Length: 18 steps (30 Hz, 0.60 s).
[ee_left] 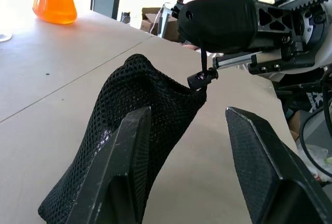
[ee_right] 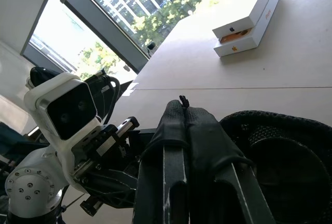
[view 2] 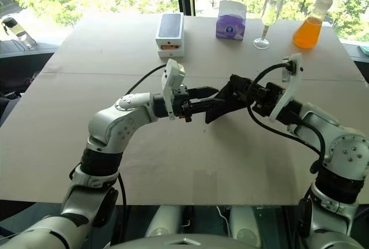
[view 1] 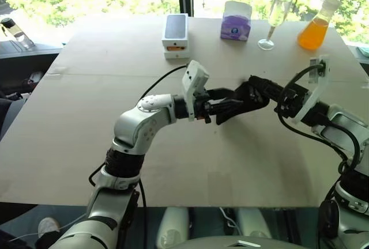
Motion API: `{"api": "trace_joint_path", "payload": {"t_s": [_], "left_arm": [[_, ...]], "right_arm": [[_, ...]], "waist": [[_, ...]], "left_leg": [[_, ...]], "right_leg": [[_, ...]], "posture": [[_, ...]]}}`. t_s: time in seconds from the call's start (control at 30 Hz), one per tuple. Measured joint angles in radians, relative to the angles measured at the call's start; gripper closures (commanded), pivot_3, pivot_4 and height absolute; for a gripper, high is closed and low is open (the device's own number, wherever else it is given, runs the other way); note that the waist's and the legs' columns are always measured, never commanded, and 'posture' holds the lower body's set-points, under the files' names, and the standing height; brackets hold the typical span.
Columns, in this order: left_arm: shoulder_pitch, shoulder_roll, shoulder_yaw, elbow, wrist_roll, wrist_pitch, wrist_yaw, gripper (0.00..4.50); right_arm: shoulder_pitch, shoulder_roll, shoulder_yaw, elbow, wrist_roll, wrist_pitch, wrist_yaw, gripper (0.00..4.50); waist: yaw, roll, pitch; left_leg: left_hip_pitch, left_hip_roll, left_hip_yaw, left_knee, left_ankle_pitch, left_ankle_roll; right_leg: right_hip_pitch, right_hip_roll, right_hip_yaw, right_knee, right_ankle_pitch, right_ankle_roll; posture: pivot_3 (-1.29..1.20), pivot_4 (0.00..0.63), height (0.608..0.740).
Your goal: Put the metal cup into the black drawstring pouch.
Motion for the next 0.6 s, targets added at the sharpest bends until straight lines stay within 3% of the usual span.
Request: {"api": "trace_joint_path", "payload": {"t_s": [0.6], "left_arm": [[-0.049,-0.114,-0.067,0.041,0.051,-0.045,0.045,2.08]], "right_arm": [[0.038,-0.104,0.102,0.0,0.106,-0.145,-0.065,4.5]], "waist": [[-0.001,0.0,0.0]], "left_leg": [[0.0,0.0,0.0,0.0,0.0,0.001]], "right_leg": [[0.0,0.0,0.0,-0.001,0.0,0.0]], "posture": [[0.0,0.15,0.737]]}}
